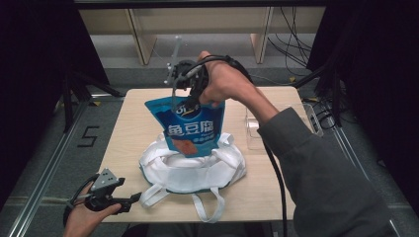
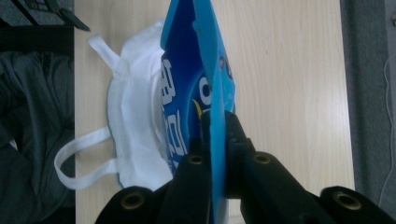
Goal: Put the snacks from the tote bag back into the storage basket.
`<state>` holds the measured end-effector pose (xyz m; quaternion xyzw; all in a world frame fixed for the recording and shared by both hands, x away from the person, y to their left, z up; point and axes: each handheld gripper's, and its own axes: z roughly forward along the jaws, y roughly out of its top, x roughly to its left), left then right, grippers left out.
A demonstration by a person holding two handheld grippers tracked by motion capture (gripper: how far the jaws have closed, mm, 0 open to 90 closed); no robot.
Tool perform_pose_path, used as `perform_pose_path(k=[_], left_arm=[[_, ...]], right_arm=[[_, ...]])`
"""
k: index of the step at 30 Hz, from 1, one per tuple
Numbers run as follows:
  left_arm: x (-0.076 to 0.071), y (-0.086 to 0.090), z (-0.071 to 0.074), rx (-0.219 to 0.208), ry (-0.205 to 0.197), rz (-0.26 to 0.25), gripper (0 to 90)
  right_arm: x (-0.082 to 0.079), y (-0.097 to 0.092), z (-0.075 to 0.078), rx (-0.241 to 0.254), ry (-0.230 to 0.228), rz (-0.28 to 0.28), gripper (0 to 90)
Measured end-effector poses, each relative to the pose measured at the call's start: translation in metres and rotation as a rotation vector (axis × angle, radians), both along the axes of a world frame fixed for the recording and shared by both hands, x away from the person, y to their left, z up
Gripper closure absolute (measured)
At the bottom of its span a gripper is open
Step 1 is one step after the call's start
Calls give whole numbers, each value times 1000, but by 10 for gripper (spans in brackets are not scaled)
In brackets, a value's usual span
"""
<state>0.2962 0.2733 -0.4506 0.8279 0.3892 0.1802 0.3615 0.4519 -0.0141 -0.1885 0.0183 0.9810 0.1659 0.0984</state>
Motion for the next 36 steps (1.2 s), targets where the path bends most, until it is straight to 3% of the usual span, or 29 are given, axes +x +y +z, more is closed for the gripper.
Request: perform_pose_path(k=[4, 6, 7, 14, 15, 16, 19, 22, 23, 24, 30, 31, 33, 35, 36], left_arm=[[1, 1, 0, 18, -5, -16, 209], [0, -3, -2, -22, 18, 22, 210], [-1, -2, -1, -4, 23, 17, 210], [2, 0, -1, 21, 4, -11, 210], [2, -1, -2, 2, -1, 1, 210], [2, -2, -3, -9, 2, 6, 210], [2, 0, -2, 21, 10, 1, 210], [2, -1, -4, -1, -6, 17, 209], [3, 1, -3, 20, -5, -2, 210], [2, 0, -3, 14, -1, 3, 210], [2, 0, -3, 14, 19, 3, 210], [1, -1, -3, -2, 34, 21, 210], [2, 0, -3, 3, 17, 16, 210], [4, 3, -3, 36, 7, -13, 210], [2, 1, -4, 6, -1, 14, 210]], right_arm=[[4, -20, 3, -19, -19, -43, 900], [6, -31, 4, -25, -20, -57, 900], [7, -38, 4, -27, -16, -76, 900], [16, -81, 8, -44, -16, -161, 900], [18, -87, 8, -43, -16, -158, 900], [19, -94, 9, -48, -4, -191, 900], [24, -109, 10, -58, -10, -216, 900], [29, -126, 11, -54, -10, -242, 900], [30, -130, 12, -54, -15, -258, 900], [30, -135, 13, -43, -3, -288, 900], [41, -156, 20, -38, -12, -333, 900], [43, -159, 21, -38, -15, -337, 900], [46, -166, 22, -30, -12, -363, 900], [49, -173, 24, -33, -21, -368, 900], [50, -177, 24, -34, -21, -384, 900]])
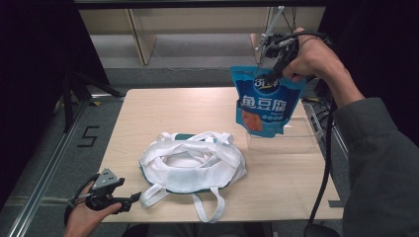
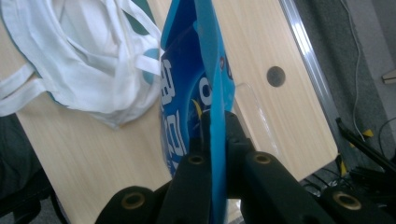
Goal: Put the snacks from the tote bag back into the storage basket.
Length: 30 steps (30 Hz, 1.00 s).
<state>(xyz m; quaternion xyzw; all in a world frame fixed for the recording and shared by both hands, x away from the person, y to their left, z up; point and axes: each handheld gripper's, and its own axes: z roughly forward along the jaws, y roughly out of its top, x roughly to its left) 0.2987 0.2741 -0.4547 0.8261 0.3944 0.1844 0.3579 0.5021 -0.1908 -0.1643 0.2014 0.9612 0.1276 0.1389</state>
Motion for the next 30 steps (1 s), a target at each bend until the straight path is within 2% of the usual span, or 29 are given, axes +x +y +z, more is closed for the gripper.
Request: perform_pose_path(k=[1, 2, 4, 6, 7, 8, 9, 10, 12, 13, 14, 15, 16, 17, 21, 22, 24, 26, 28, 30], left_arm=[[0, 0, 0, -9, 5, 8, 210], [0, -3, -2, -43, -10, 30, 210], [0, -3, -2, -48, -13, 32, 210], [0, 0, 1, 2, 2, -2, 210], [0, 0, 1, 0, 8, 7, 209], [1, 2, 1, 24, -1, -15, 210], [2, 1, 0, 7, -4, -22, 210], [1, 2, 1, 20, 11, -20, 210], [1, 1, 0, 6, 12, -10, 210], [1, 1, 0, 15, 11, -15, 209], [2, 1, -1, 7, 0, -18, 210], [2, 1, 0, 23, 7, -16, 210], [1, 0, -1, 3, 7, 1, 210], [1, 0, -1, 6, 10, 0, 210], [0, -2, -1, -8, 16, 12, 209], [1, 1, 0, 27, 14, -15, 209], [1, -1, -1, -3, 9, 1, 210], [2, 2, 0, 21, 2, -23, 209], [1, 1, 1, 15, 22, -10, 209], [1, 2, 1, 17, 20, -13, 210]], right_arm=[[1, -2, 1, -4, -6, 6, 900], [2, -6, 1, 0, 3, -2, 900], [5, -12, 1, -1, 5, -21, 900], [7, -18, 0, 0, 7, -31, 900], [9, -21, -1, 0, 6, -31, 900], [8, -24, -2, 6, 16, -60, 900], [11, -27, -3, -1, 8, -43, 900], [12, -29, -5, -1, 15, -49, 900], [13, -33, -7, -1, 17, -59, 900], [14, -34, -8, -8, 17, -50, 900], [15, -36, -8, -7, 16, -51, 900], [16, -38, -9, -2, 17, -56, 900], [16, -39, -9, -4, 13, -61, 900], [17, -41, -11, 6, 18, -83, 900], [22, -43, -15, 1, 16, -69, 900], [23, -44, -16, 2, 17, -82, 900], [27, -45, -18, 0, 11, -70, 900], [29, -45, -19, 8, 17, -87, 900], [32, -47, -20, 13, 10, -89, 900], [34, -49, -21, 19, 17, -103, 900]])
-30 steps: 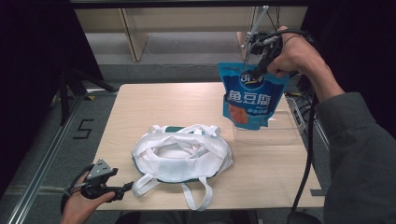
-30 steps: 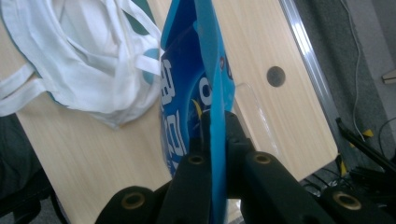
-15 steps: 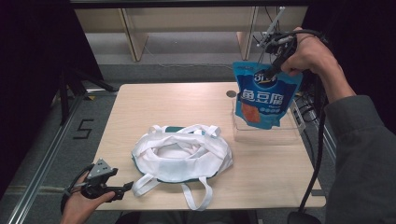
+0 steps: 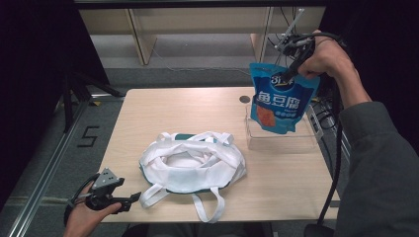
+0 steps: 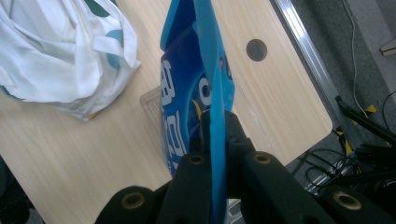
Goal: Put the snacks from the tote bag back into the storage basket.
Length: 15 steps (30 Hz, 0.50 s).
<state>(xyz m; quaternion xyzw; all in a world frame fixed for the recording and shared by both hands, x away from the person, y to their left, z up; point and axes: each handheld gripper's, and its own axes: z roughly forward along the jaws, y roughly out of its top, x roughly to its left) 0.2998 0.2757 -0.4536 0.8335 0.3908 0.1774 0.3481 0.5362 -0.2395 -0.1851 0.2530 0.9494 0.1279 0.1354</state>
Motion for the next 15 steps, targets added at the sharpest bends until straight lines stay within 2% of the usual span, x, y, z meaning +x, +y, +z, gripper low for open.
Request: perform_pose_path(k=[3, 5, 6, 9, 10, 12, 14, 15], left_arm=[[0, 0, -1, 4, -7, -10, 210], [0, -1, -1, -12, -3, 3, 210], [0, 0, 0, 5, -6, -9, 210], [0, 0, -1, 5, -5, -8, 210], [0, -1, -1, -6, -2, -1, 210], [0, 0, 0, 11, 7, -5, 209], [0, 0, 0, 9, 7, -4, 209], [0, 0, 0, 15, 7, -7, 210]], right_arm=[[5, -3, -4, 3, -6, 11, 900], [7, -4, -6, 6, 1, 7, 900], [8, -5, -8, 7, 4, 2, 900], [11, -8, -12, 10, 2, -3, 900], [12, -8, -13, 10, 1, -2, 900], [14, -9, -15, 15, 3, -4, 900], [16, -9, -18, 18, 8, -12, 900], [18, -10, -20, 18, 8, 0, 900]])
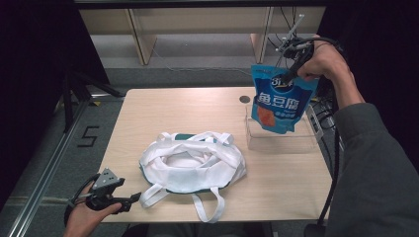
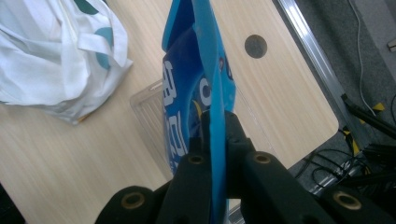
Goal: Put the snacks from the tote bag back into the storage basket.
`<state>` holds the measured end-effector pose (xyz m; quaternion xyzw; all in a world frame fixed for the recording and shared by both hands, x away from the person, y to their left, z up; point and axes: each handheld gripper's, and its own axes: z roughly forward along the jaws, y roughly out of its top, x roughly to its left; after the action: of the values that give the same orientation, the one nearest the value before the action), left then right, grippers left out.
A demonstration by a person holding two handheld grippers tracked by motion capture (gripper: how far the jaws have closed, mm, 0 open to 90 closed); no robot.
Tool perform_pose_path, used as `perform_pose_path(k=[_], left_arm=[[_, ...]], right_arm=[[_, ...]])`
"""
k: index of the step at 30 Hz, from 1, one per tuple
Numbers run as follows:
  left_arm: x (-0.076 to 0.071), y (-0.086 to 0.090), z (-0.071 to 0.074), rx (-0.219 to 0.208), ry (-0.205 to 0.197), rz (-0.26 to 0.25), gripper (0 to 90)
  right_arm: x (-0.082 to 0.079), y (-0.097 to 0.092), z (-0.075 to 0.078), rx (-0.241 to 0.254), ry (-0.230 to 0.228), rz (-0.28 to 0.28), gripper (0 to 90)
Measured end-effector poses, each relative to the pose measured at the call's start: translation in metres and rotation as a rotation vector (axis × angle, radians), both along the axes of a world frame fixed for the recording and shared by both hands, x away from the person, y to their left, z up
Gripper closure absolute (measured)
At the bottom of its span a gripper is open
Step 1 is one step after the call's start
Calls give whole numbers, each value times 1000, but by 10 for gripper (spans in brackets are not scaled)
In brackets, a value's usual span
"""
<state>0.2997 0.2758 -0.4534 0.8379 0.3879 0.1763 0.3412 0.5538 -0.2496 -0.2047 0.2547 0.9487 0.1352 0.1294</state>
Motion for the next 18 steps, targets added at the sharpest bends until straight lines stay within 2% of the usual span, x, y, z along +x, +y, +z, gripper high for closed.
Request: perform_pose_path(k=[9, 10, 12, 18], left_arm=[[0, -1, -1, -12, -10, 8, 209], [-1, -3, -3, -39, -15, 28, 209], [0, -1, -2, -5, -8, 6, 209], [0, -1, -1, -3, 3, 0, 209]], right_arm=[[8, -1, -16, 3, 21, -11, 900], [9, -1, -18, 5, 21, 1, 900], [9, -1, -22, 10, 26, -8, 900], [11, -6, -36, 27, 53, -14, 900]])
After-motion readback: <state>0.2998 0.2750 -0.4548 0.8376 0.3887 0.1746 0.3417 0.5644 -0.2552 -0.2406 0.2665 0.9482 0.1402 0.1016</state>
